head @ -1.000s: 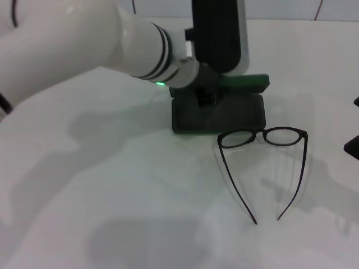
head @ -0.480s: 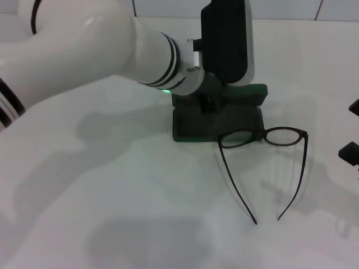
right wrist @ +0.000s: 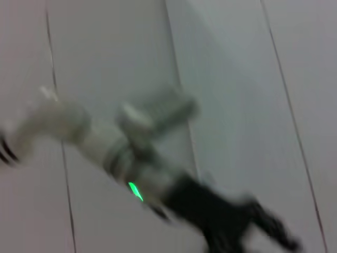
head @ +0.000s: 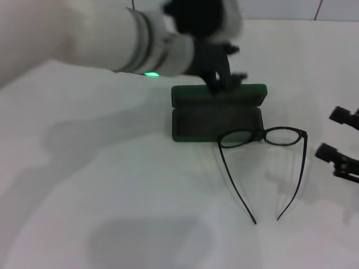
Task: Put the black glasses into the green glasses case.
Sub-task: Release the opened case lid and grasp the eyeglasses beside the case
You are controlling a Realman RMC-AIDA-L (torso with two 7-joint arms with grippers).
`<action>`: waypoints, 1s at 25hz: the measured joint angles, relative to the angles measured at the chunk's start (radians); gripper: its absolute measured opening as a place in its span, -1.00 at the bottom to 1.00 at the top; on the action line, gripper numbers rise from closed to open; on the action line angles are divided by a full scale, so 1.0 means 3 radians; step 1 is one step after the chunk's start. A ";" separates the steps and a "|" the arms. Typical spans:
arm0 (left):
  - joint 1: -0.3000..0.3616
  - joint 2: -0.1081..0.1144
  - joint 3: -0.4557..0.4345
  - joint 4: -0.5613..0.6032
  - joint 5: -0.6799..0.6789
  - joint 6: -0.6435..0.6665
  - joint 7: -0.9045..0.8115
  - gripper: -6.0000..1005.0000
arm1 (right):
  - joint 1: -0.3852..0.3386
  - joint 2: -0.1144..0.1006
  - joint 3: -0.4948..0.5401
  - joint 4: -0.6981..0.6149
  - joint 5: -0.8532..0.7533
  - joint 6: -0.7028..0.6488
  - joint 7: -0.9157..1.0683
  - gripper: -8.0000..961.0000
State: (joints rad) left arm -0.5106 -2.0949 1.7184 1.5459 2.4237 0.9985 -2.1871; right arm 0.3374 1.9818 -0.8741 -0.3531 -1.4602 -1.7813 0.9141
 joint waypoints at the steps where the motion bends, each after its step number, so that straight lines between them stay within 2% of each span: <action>1: 0.0135 0.0002 -0.0058 0.0140 -0.0122 -0.0014 0.0010 -0.05 | 0.0024 -0.0008 -0.0008 -0.0065 -0.0073 0.0075 0.0049 0.77; 4: 0.0658 0.0005 -0.0297 0.0482 -0.0880 -0.0099 0.0297 -0.04 | 0.0085 -0.0010 -0.0020 -0.0489 -0.0303 0.0198 0.0374 0.76; 7: 0.1138 0.0009 -0.0511 0.0457 -0.1931 -0.0126 0.0884 -0.04 | 0.0137 0.0035 -0.0024 -0.1207 -0.0681 0.0298 0.0987 0.70; 10: 0.1522 0.0009 -0.0651 0.0121 -0.2838 -0.0018 0.1608 -0.05 | 0.0277 0.0051 -0.0024 -0.1634 -0.1049 0.0362 0.1512 0.59; 13: 0.1758 0.0009 -0.0756 -0.0432 -0.3533 0.0363 0.2408 -0.10 | 0.0530 0.0056 -0.0047 -0.1860 -0.1409 0.0386 0.1908 0.38; 15: 0.1809 0.0013 -0.0837 -0.0751 -0.3766 0.0627 0.2672 -0.13 | 0.0747 0.0061 -0.0081 -0.1901 -0.1643 0.0457 0.2132 0.25; 18: 0.1796 0.0013 -0.1067 -0.1388 -0.4089 0.1199 0.2960 -0.20 | 0.1099 0.0053 -0.0230 -0.1885 -0.2026 0.0637 0.2429 0.24; 21: 0.1670 0.0013 -0.1300 -0.2061 -0.4375 0.1733 0.3184 -0.25 | 0.1455 0.0031 -0.0534 -0.1819 -0.2454 0.0840 0.2849 0.23; 22: 0.1628 0.0013 -0.1389 -0.2258 -0.4419 0.1894 0.3268 -0.25 | 0.1455 0.0031 -0.0534 -0.1819 -0.2454 0.0840 0.2849 0.22; 23: 0.1597 0.0013 -0.1451 -0.2392 -0.4439 0.2001 0.3330 -0.25 | 0.1772 0.0036 -0.0701 -0.1659 -0.2775 0.0878 0.3065 0.21; 25: 0.1526 0.0013 -0.1569 -0.2707 -0.4447 0.2224 0.3495 -0.25 | 0.1923 0.0054 -0.0734 -0.1553 -0.2899 0.0877 0.3121 0.19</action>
State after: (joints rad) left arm -0.0528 -2.0909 1.2477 0.7339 1.0896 1.6657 -1.1387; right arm 0.9142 1.9981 -1.0943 -0.8189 -2.3300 -1.5181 1.8504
